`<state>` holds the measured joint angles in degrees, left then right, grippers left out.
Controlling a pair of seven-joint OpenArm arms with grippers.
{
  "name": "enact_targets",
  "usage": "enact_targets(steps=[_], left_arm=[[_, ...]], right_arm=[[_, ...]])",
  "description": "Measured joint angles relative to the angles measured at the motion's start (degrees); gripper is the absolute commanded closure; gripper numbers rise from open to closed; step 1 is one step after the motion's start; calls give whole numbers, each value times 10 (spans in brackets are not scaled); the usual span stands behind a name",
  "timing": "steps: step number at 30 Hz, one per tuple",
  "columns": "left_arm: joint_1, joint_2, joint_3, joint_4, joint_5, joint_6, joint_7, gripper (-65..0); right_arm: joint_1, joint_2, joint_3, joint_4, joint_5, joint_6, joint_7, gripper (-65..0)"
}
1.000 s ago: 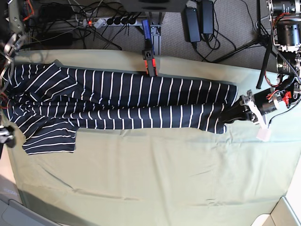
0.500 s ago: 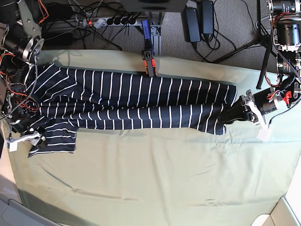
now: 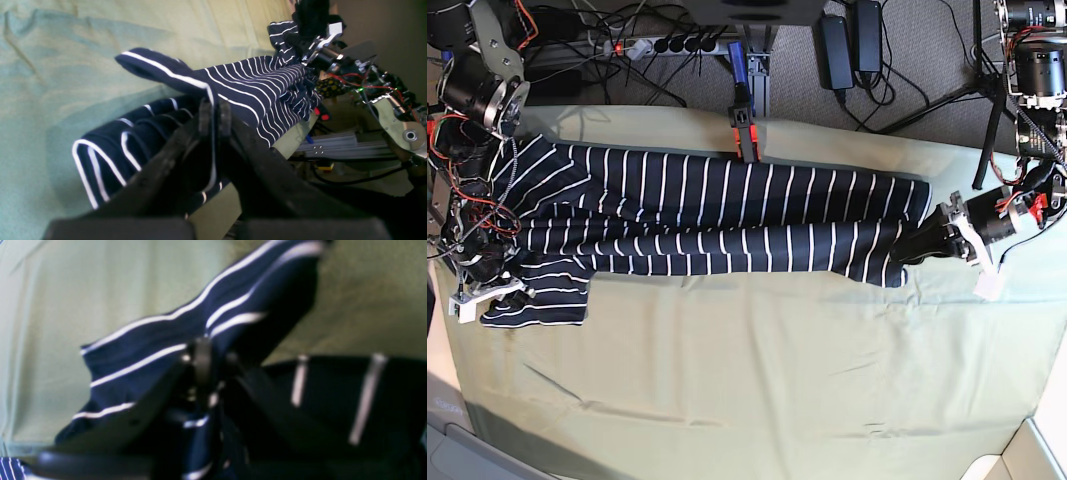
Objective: Fold the T-shirt properly
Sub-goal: 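Fold the shirt's sleeve end inward with the right gripper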
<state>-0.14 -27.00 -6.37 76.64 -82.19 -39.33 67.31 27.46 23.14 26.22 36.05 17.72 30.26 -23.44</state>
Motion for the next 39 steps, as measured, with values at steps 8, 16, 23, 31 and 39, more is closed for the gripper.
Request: enact_targets(steps=[8, 16, 23, 31, 39], left_arm=[[0, 0, 0, 0, 0, 0, 16, 0], [0, -4, 0, 62, -12, 0, 34, 0], [7, -35, 0, 75, -13, 0, 37, 0], [49, -61, 0, 77, -13, 0, 47, 0], [50, -61, 0, 78, -14, 0, 47, 0]], right_arm=[[-3, 0, -1, 35, 9, 1, -57, 0], [-81, 8, -3, 205, 91, 2, -140, 0], [-203, 42, -5, 332, 149, 2, -153, 0], [-326, 53, 45, 464, 199, 2, -179, 0], [-408, 54, 108, 504, 232, 2, -192, 0]])
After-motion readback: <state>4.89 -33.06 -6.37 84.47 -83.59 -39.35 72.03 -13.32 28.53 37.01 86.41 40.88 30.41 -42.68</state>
